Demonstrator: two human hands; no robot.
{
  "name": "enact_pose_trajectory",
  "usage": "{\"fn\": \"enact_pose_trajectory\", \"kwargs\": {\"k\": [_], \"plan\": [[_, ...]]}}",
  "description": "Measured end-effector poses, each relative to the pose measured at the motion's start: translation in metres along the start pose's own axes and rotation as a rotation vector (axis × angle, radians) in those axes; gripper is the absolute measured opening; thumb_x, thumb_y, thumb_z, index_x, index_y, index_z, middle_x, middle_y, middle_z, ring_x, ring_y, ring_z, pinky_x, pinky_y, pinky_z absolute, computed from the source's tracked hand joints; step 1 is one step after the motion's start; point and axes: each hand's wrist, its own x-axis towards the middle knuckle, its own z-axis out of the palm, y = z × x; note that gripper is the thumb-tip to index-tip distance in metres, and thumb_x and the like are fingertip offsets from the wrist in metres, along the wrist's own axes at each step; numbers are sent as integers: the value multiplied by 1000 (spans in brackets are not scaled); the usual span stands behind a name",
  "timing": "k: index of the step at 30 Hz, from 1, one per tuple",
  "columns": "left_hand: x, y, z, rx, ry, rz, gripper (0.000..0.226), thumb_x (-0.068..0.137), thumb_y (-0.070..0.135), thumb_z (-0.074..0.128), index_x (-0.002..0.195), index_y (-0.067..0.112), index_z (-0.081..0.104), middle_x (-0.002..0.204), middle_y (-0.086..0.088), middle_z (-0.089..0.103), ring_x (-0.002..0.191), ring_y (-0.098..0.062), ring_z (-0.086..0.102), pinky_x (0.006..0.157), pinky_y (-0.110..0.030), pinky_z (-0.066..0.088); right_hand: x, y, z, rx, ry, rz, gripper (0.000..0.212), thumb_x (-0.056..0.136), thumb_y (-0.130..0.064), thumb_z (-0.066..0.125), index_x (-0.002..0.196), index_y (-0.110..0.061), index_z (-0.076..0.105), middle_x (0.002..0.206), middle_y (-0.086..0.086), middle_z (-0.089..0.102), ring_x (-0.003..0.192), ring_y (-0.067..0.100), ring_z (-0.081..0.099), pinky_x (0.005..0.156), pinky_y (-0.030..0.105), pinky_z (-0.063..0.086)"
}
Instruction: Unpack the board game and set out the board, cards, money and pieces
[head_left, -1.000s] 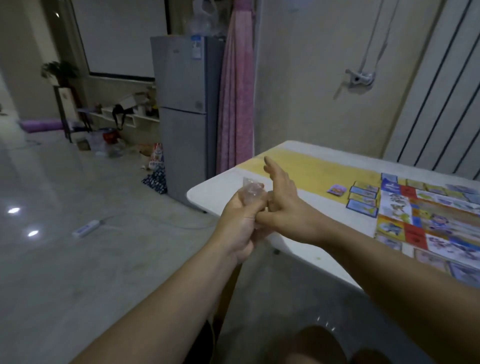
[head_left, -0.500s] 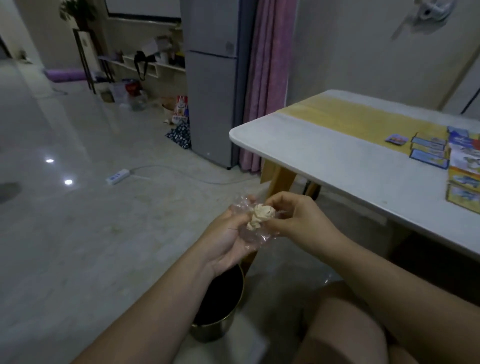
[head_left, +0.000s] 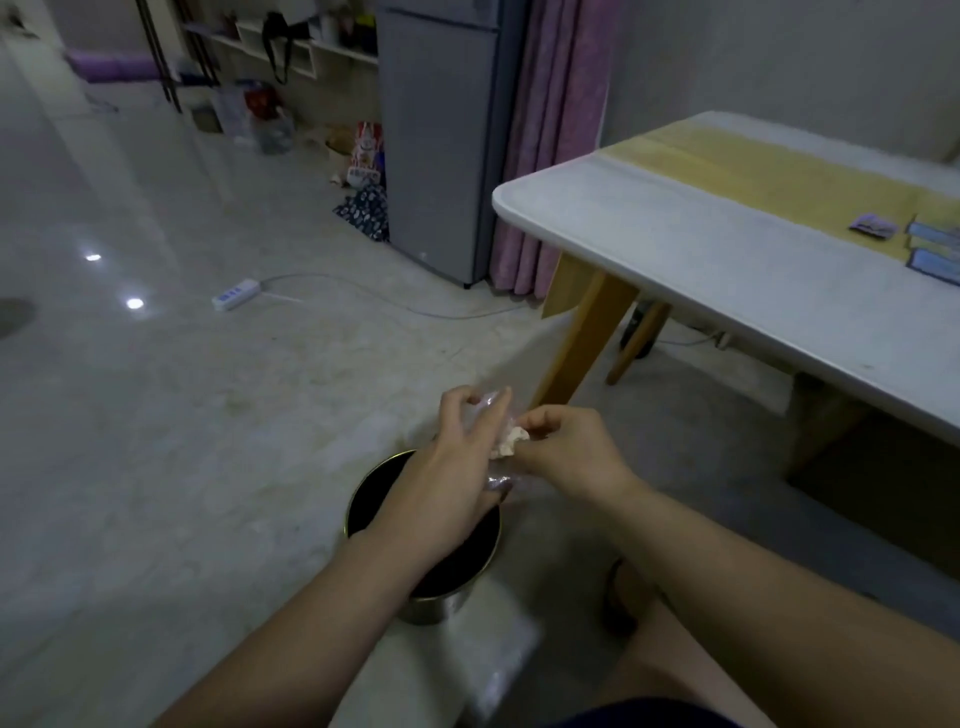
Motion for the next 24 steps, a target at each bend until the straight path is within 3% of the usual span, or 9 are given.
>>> {"fn": "enact_pose_trajectory", "kwargs": {"k": [2,5,7,10,13,16,18,21,24], "plan": [[0,-13,6,48,-25,-5,71,87,30,62,144,34,21,132,2,17,87,-24,62,70,-29,46,3,9,10,26,-57,47,21,77,4,71,70,-13,63,65,1,62,51,-1,56,56,15,49],[-3,-43,26,15,-90,-85,59,88,27,57,142,32,34,130,1,32,100,-25,59,79,-40,50,5,22,22,22,-228,95,11,83,-2,68,93,-7,67,84,8,64,63,2,57,63,16,49],[-7,-66,46,12,-70,-169,53,87,27,58,138,29,44,126,1,45,110,-26,53,81,-41,50,8,31,25,-88,-340,103,29,85,-9,67,114,-7,65,98,9,64,77,5,58,65,14,47],[-12,-93,87,65,23,-245,46,81,31,65,125,22,57,110,-2,62,103,-34,54,71,-41,50,15,43,21,-243,-363,99,44,88,-15,65,130,-7,55,122,6,60,102,8,53,76,13,44],[-10,-111,129,32,-77,-464,36,88,33,58,117,19,44,109,-3,62,104,-29,55,68,-37,45,26,57,13,-308,-342,98,39,90,-18,63,127,-9,58,117,10,64,94,9,56,73,14,43],[-9,-123,168,86,-185,-545,22,95,25,46,113,15,39,116,-7,55,97,-32,62,64,-38,41,32,64,4,-316,-336,136,33,90,-20,63,121,-10,61,104,7,64,89,11,57,79,24,46],[-9,-130,191,133,-271,-577,29,93,19,49,119,15,37,125,-7,45,100,-30,61,65,-36,42,36,68,-3,-304,-338,145,30,90,-19,63,119,-11,62,96,4,61,86,10,55,80,25,45],[-13,-141,221,152,-487,-610,57,90,18,57,139,18,28,141,-8,28,119,-29,51,84,-36,48,43,76,-10,-295,-340,159,29,90,-18,62,118,-13,63,91,-2,60,86,8,55,79,21,44],[-15,-138,225,219,-645,-594,56,92,15,51,144,17,28,144,-11,26,126,-30,42,96,-40,43,49,77,-12,-289,-352,185,29,90,-19,62,118,-13,62,91,-2,60,87,9,57,79,20,45]]}}
